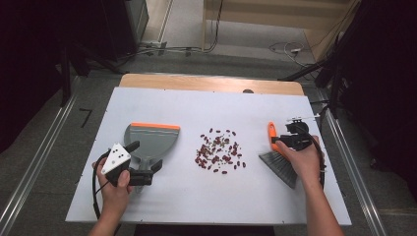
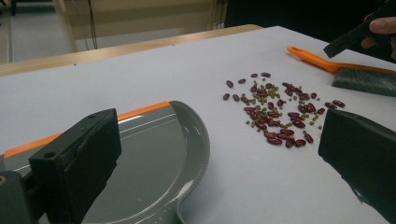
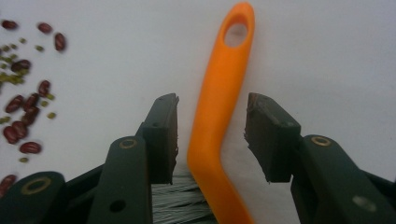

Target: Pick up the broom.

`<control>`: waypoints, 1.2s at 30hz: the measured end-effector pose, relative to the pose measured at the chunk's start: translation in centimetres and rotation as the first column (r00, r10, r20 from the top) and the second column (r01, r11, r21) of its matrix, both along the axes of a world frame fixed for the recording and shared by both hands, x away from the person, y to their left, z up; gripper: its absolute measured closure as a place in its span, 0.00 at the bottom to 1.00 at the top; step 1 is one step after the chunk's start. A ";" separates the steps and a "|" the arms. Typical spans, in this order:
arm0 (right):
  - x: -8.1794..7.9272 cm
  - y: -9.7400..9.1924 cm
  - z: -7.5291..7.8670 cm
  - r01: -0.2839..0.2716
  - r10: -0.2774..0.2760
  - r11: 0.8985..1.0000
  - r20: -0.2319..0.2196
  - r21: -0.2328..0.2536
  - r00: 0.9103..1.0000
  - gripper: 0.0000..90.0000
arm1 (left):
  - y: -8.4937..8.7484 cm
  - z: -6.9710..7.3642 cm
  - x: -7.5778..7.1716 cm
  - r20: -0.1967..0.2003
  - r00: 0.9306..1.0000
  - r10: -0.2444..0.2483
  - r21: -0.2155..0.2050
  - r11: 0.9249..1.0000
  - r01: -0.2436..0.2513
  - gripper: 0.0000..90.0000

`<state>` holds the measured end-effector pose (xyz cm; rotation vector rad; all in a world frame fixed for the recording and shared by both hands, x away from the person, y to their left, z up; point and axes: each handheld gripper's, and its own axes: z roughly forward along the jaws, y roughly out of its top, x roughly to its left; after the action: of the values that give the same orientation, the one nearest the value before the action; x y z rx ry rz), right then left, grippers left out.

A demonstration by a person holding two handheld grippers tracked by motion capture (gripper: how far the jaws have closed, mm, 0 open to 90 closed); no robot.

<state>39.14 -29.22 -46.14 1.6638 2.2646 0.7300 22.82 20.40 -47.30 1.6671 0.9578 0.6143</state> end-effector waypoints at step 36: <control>-2.7 -0.9 -0.7 -0.048 0.029 0.995 0.209 0.090 0.978 0.76 | -1.6 0.6 0.0 0.025 0.999 -0.029 0.024 0.999 0.028 0.00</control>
<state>36.42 -30.17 -46.83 1.5075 2.1519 0.9848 22.78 18.84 -46.69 1.6876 0.9103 0.6288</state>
